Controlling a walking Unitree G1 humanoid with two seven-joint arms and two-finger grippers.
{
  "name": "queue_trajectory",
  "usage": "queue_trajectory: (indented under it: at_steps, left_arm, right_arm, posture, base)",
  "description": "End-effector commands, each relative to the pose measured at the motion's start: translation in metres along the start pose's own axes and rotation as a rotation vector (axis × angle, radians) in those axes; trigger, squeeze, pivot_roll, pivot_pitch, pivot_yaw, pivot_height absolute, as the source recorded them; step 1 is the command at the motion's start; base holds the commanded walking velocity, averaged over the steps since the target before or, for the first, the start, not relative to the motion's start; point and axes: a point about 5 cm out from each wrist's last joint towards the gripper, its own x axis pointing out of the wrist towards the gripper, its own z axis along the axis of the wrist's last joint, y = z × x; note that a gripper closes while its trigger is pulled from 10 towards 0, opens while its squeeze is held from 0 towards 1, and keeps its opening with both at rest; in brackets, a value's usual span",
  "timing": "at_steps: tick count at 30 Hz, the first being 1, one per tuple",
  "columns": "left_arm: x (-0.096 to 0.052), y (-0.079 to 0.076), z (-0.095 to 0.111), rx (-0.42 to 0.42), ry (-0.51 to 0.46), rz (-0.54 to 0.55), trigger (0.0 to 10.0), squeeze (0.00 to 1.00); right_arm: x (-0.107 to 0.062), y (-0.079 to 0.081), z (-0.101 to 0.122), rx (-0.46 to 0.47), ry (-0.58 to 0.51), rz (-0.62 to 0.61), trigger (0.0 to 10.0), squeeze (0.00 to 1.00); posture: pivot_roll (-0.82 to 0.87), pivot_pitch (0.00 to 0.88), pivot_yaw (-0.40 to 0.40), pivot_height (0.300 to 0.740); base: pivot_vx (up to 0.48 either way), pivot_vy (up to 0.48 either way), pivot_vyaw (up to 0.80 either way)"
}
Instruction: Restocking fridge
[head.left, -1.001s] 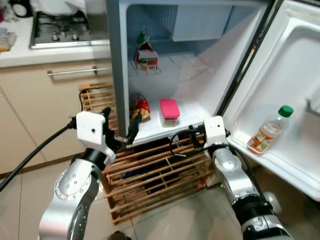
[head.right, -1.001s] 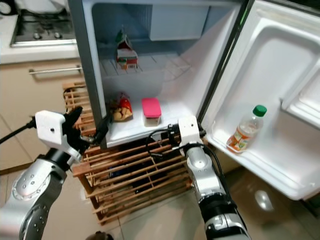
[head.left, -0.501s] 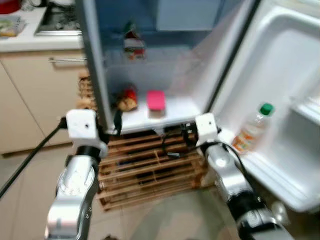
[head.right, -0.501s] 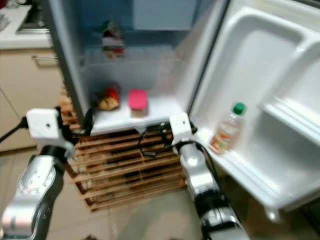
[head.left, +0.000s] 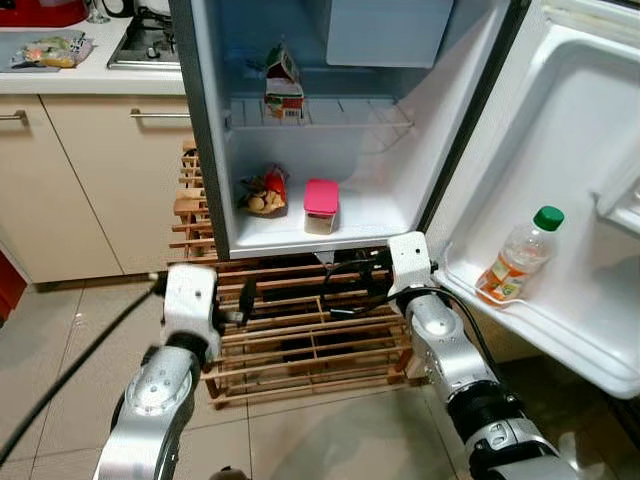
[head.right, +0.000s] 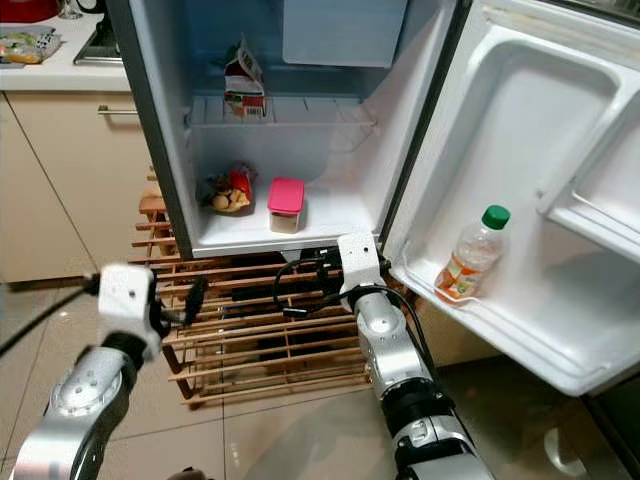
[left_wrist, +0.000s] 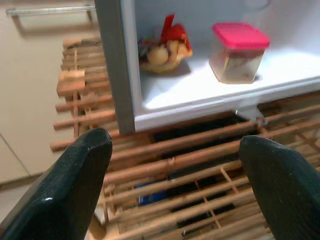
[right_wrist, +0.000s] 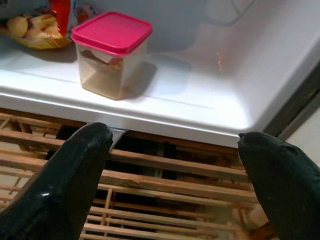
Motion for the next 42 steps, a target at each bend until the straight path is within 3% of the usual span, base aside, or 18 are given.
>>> queue_trajectory:
  at_steps: [1, 6, 13, 22, 26, 30, 42]
  left_arm:
    - [0.002, -0.005, 0.016, 0.015, -0.079, -0.027, 10.0, 0.00]
    - [0.001, -0.009, 0.022, -0.015, -0.130, -0.032, 10.0, 0.00]
    - [-0.002, -0.006, 0.027, -0.055, -0.160, 0.023, 10.0, 0.00]
    - [-0.006, -0.017, 0.048, 0.025, -0.266, -0.014, 10.0, 0.00]
    - [-0.005, -0.017, 0.052, 0.028, -0.279, -0.014, 10.0, 0.00]
    - [-0.004, -0.027, 0.056, 0.062, -0.295, -0.068, 10.0, 0.00]
    - [-0.008, -0.030, 0.071, 0.025, -0.355, -0.109, 10.0, 0.00]
  right_arm:
    - [0.003, 0.000, 0.007, -0.007, -0.029, -0.003, 10.0, 0.00]
    - [0.007, 0.007, 0.009, -0.008, -0.031, 0.031, 10.0, 0.00]
    - [0.012, 0.014, 0.014, -0.012, -0.040, 0.076, 10.0, 0.00]
    - [0.015, 0.017, 0.017, -0.013, -0.049, 0.095, 10.0, 0.00]
    - [0.015, 0.018, 0.016, -0.012, -0.049, 0.098, 10.0, 0.00]
    - [0.015, 0.017, 0.015, -0.012, -0.049, 0.095, 10.0, 0.00]
    - [0.002, 0.010, 0.012, 0.023, -0.068, 0.032, 10.0, 0.00]
  posture:
    - [0.02, 0.000, -0.063, 0.740]
    - [0.03, 0.000, -0.075, 0.740]
    - [0.04, 0.000, -0.088, 0.740]
    - [0.05, 0.000, -0.091, 0.740]
    - [0.05, 0.000, -0.090, 0.740]
    - [0.04, 0.000, -0.089, 0.740]
    - [0.04, 0.000, -0.089, 0.740]
  base:
    - [0.000, 0.000, 0.00]
    - [0.000, 0.000, 0.00]
    - [0.431, 0.000, 0.00]
    - [0.454, 0.000, 0.00]
    - [0.453, 0.000, 0.00]
    - [0.448, 0.000, 0.00]
    - [0.000, 0.000, 0.00]
